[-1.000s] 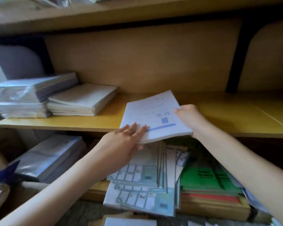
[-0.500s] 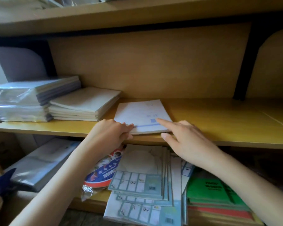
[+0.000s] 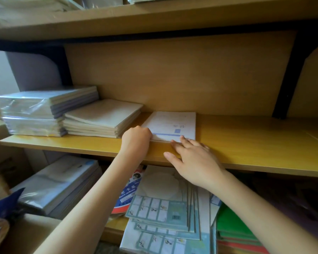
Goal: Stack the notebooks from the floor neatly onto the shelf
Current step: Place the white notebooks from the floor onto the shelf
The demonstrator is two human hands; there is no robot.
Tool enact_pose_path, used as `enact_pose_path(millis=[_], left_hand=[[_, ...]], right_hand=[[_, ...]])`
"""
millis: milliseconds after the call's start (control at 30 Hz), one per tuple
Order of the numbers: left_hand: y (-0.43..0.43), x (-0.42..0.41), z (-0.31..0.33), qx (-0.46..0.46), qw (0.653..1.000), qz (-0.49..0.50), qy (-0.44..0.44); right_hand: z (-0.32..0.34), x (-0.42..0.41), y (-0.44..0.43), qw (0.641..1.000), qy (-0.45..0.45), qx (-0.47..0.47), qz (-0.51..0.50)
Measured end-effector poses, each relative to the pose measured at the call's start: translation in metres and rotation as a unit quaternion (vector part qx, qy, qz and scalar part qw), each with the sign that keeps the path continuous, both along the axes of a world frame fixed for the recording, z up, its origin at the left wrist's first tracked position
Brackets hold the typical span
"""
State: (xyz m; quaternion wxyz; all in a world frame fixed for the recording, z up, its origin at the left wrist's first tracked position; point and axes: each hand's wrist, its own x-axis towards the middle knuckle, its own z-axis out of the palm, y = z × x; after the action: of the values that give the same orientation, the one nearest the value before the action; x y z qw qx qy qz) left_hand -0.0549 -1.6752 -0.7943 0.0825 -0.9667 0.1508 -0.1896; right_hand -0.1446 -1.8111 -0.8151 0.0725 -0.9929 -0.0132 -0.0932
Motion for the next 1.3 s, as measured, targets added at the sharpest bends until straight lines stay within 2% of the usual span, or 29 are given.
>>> enact_pose_path(millis=[233, 400, 500, 600, 667, 733, 900, 1100, 1300], left_hand=[[-0.003, -0.002, -0.007, 0.008, 0.999, -0.023, -0.040], [-0.004, 0.004, -0.010, -0.067, 0.993, -0.054, -0.084], [-0.004, 0.005, -0.016, -0.101, 0.988, -0.068, -0.095], [0.005, 0.009, -0.018, -0.192, 0.973, -0.126, -0.018], [0.011, 0.011, -0.013, -0.233, 0.961, -0.135, 0.062], [0.016, 0.014, -0.011, -0.213, 0.966, -0.126, 0.078], [0.031, 0.010, -0.013, -0.209, 0.968, -0.131, 0.054], [0.042, 0.006, -0.012, -0.159, 0.983, -0.091, 0.015], [0.040, -0.006, -0.025, -0.156, 0.980, -0.118, -0.028]], right_hand=[[0.008, 0.007, -0.013, 0.999, 0.041, -0.021, 0.004], [0.006, 0.004, -0.016, 0.997, 0.046, -0.039, -0.042], [0.008, 0.006, -0.020, 0.997, 0.062, -0.010, -0.042], [0.011, 0.006, -0.022, 0.996, 0.023, 0.091, -0.001], [0.014, 0.006, -0.022, 0.995, 0.007, 0.099, 0.018], [0.016, 0.007, -0.021, 0.996, 0.005, 0.084, 0.030], [0.018, 0.010, -0.014, 0.994, 0.001, 0.088, 0.063], [0.018, 0.021, 0.003, 0.994, 0.006, 0.075, 0.079], [0.020, 0.017, -0.003, 0.992, 0.006, 0.087, 0.088]])
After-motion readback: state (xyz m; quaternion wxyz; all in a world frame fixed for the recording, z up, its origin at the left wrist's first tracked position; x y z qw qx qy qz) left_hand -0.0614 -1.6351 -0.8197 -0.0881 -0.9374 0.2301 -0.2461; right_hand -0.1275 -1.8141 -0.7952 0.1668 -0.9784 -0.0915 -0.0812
